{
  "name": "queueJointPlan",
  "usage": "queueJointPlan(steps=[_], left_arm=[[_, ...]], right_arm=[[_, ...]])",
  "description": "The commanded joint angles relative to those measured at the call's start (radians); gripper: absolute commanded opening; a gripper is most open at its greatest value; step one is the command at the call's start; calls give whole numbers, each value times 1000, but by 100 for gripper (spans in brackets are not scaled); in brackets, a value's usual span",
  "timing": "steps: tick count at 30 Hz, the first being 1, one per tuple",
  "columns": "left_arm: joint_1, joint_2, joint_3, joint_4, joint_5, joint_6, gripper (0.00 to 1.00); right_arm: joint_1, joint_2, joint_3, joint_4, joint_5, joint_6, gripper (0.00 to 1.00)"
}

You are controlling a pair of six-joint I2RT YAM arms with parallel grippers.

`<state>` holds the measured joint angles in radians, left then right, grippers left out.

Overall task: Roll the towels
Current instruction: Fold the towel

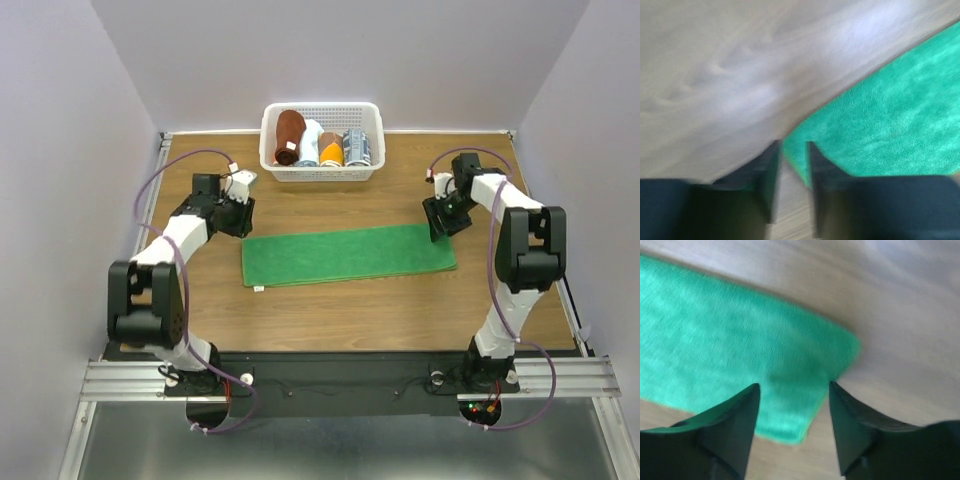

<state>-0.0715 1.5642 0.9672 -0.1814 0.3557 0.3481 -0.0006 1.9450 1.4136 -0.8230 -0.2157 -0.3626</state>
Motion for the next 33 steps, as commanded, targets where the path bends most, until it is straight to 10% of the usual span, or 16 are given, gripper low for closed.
queueJointPlan(steps=[1, 4, 33], left_arm=[[-4, -266, -67, 112, 20, -6, 70], [-2, -375, -81, 141, 8, -15, 99], [-2, -455, -119, 161, -18, -101, 99]], right_arm=[[-32, -167, -50, 35, 24, 36, 65], [-45, -215, -103, 27, 58, 60, 64], [-85, -21, -128, 62, -165, 186, 23]])
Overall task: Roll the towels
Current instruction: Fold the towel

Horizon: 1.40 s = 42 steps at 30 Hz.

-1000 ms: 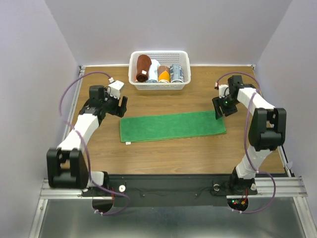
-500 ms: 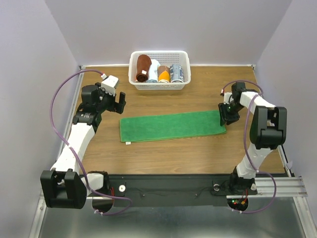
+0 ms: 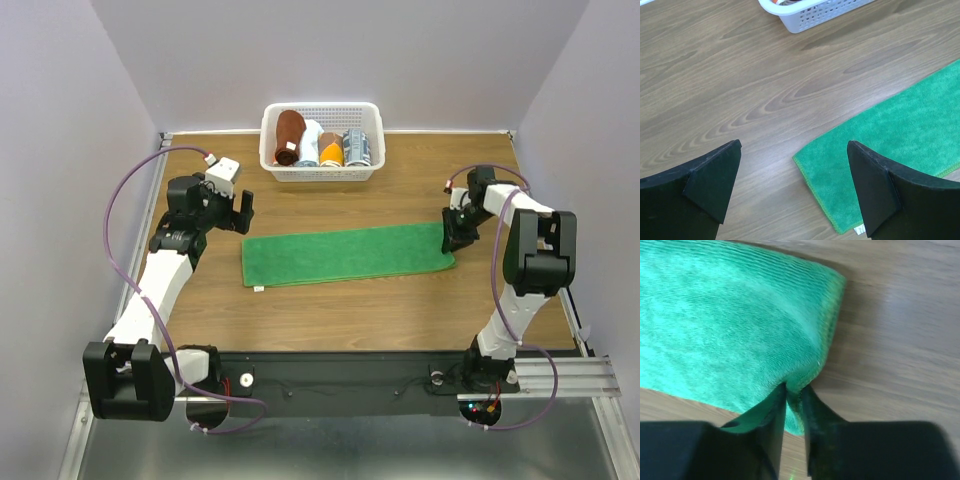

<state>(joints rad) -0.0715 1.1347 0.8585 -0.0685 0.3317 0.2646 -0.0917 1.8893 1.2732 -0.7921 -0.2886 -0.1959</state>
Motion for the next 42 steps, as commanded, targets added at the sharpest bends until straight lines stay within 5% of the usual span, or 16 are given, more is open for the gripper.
queueJointPlan(steps=[1, 3, 20, 30, 42], left_arm=[[-2, -24, -12, 50, 7, -22, 99], [-2, -23, -12, 55, 1, -24, 99], [-2, -9, 4, 56, -10, -36, 99], [-2, 31, 39, 16, -26, -39, 99], [-2, 89, 77, -39, -48, -39, 99]], right_arm=[[6, 31, 15, 28, -92, 19, 14], [6, 21, 21, 19, -87, 10, 0], [82, -133, 74, -84, -276, -30, 1], [296, -47, 112, -55, -360, 13, 0], [395, 100, 198, 17, -454, 139, 1]])
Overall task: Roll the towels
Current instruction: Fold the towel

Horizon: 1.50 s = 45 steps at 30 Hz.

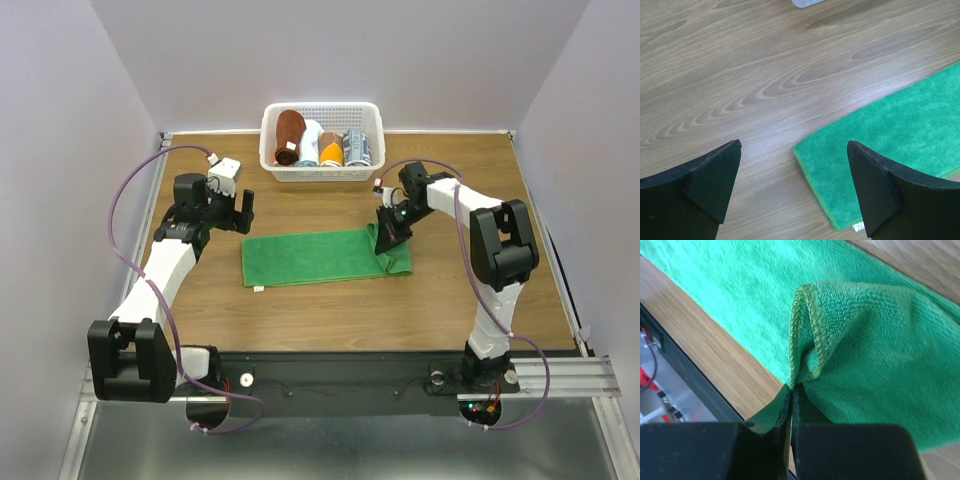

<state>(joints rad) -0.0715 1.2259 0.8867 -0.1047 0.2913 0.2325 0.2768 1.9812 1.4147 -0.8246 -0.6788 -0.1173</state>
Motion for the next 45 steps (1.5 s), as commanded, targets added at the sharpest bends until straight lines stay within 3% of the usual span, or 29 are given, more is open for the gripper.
queueJointPlan(steps=[1, 45], left_arm=[[-2, -2, 49, -3, -9, -9, 99], [-2, 9, 18, 5, -15, 2, 99]], right_arm=[[32, 14, 59, 62, -68, 79, 1], [196, 143, 162, 119, -97, 183, 1]])
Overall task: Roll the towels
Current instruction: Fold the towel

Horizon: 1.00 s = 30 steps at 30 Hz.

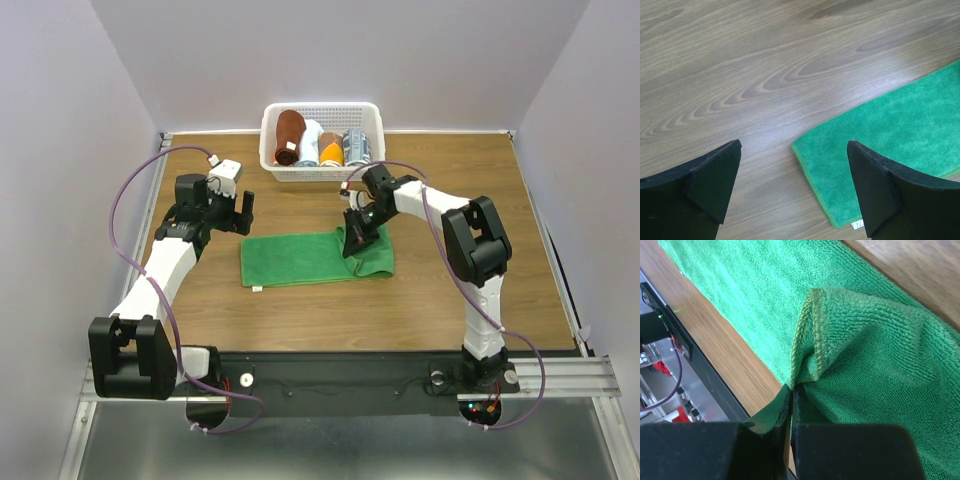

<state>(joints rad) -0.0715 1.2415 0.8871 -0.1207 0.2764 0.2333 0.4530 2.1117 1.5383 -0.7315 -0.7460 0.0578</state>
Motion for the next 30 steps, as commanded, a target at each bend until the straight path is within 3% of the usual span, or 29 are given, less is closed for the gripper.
queueJointPlan(steps=[1, 4, 8, 11, 16, 20, 24, 30], left_arm=[[-2, -7, 19, 20, 3, 3, 99], [-2, -7, 19, 23, -2, 4, 99], [-2, -4, 23, 21, -2, 6, 99], [-2, -4, 23, 18, 10, 8, 99], [-2, 6, 23, -2, 59, 14, 99], [-2, 15, 7, -2, 104, 5, 98], [-4, 36, 6, -4, 136, -5, 80], [-4, 72, 19, -5, 164, -14, 76]], right_arm=[[21, 14, 37, 26, -35, 8, 1], [27, 13, 36, 24, -44, 7, 1], [30, -5, 48, 21, -73, 7, 37], [30, -35, 83, 20, -91, 7, 39], [26, -105, 111, 11, -125, -3, 38], [-19, -163, 79, -12, -66, -50, 28], [-57, -170, 34, -126, 94, -223, 12], [-57, -180, -144, -164, 88, -311, 13]])
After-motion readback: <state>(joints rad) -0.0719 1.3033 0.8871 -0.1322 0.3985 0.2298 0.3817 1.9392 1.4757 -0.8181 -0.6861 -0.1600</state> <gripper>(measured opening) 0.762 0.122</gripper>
